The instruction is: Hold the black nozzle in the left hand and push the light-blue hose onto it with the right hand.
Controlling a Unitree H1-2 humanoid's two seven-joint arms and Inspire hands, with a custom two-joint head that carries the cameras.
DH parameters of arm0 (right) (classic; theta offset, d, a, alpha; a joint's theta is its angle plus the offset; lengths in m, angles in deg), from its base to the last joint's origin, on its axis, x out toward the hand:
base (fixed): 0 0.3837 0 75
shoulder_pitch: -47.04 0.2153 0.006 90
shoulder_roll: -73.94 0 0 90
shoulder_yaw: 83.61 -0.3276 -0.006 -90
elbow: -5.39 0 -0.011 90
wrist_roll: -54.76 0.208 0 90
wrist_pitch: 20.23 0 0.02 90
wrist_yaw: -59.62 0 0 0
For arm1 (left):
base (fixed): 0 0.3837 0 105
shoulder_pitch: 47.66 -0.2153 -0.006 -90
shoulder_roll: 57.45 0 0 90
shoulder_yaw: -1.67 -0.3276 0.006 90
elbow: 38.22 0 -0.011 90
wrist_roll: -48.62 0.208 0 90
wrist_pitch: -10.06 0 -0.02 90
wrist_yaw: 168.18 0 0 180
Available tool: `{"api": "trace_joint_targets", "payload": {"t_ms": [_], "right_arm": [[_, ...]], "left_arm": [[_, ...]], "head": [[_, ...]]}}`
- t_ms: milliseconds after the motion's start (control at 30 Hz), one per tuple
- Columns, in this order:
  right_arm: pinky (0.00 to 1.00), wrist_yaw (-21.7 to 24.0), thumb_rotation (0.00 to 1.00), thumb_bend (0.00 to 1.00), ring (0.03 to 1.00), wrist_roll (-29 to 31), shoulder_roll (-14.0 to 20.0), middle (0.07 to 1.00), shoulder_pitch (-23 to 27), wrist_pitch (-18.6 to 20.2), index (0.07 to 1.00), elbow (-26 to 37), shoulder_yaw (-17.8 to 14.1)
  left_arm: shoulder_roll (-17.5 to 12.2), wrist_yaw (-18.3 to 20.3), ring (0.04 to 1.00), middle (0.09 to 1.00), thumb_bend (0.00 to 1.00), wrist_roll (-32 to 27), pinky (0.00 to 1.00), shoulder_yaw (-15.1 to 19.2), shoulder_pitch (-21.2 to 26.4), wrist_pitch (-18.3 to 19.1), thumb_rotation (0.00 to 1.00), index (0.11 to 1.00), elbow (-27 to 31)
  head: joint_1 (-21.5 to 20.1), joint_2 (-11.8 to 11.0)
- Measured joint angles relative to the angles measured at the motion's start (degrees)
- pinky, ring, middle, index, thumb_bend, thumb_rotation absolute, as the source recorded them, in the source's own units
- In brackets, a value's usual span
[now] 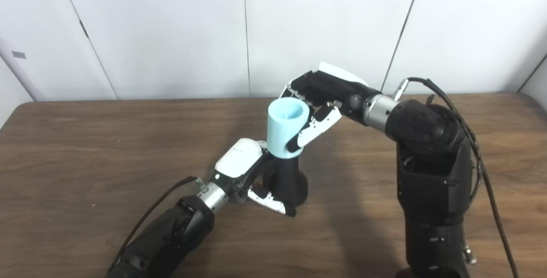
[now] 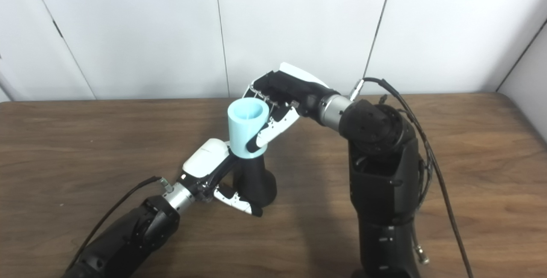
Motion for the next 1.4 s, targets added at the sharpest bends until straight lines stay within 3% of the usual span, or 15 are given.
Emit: {"api": "trace_joint_targets", "payload": {"t_ms": [567,867,967,1133,1300,1400], "right_arm": [[0.26,-11.8,0.0,0.53,0.333,12.7,6.7,0.412,-1.1,0.0,0.495,-3.2,7.3],[0.37,-16.8,0.0,0.53,0.44,14.9,7.6,0.485,-2.5,-0.2,0.479,-3.1,10.0],[0.44,-17.7,0.0,0.52,0.521,15.0,7.6,0.533,-3.7,-0.3,0.456,-2.5,10.7],[0.44,-18.8,0.0,0.53,0.493,14.7,8.2,0.519,-6.9,-0.3,0.462,-1.2,11.5],[0.4,-21.8,0.0,0.53,0.443,15.7,8.5,0.479,-9.5,-0.4,0.482,0.2,12.0],[0.42,-24.4,0.0,0.53,0.456,16.8,8.7,0.479,-11.2,-0.4,0.483,0.7,12.1]], "left_arm": [[0.0,0.2,0.621,0.479,0.53,0.2,0.71,0.1,-0.8,1.2,0.0,0.486,1.5],[0.0,0.5,0.625,0.476,0.53,0.0,0.7,0.6,-1.3,1.8,0.0,0.488,2.1],[0.0,0.6,0.626,0.479,0.53,0.0,0.71,0.6,-1.7,2.6,0.0,0.486,2.9],[-0.3,0.7,0.632,0.488,0.53,0.3,0.71,0.7,-2.2,3.3,0.0,0.481,3.9],[-0.3,0.9,0.631,0.485,0.53,0.3,0.71,0.9,-2.6,3.6,0.0,0.482,4.3],[-0.3,1.1,0.631,0.487,0.53,0.2,0.68,0.9,-2.7,3.7,0.0,0.481,4.6]], "head": [[0.5,1.1],[0.4,1.8],[0.5,2.3],[1.0,2.8],[1.1,3.1],[0.9,3.3]]}}
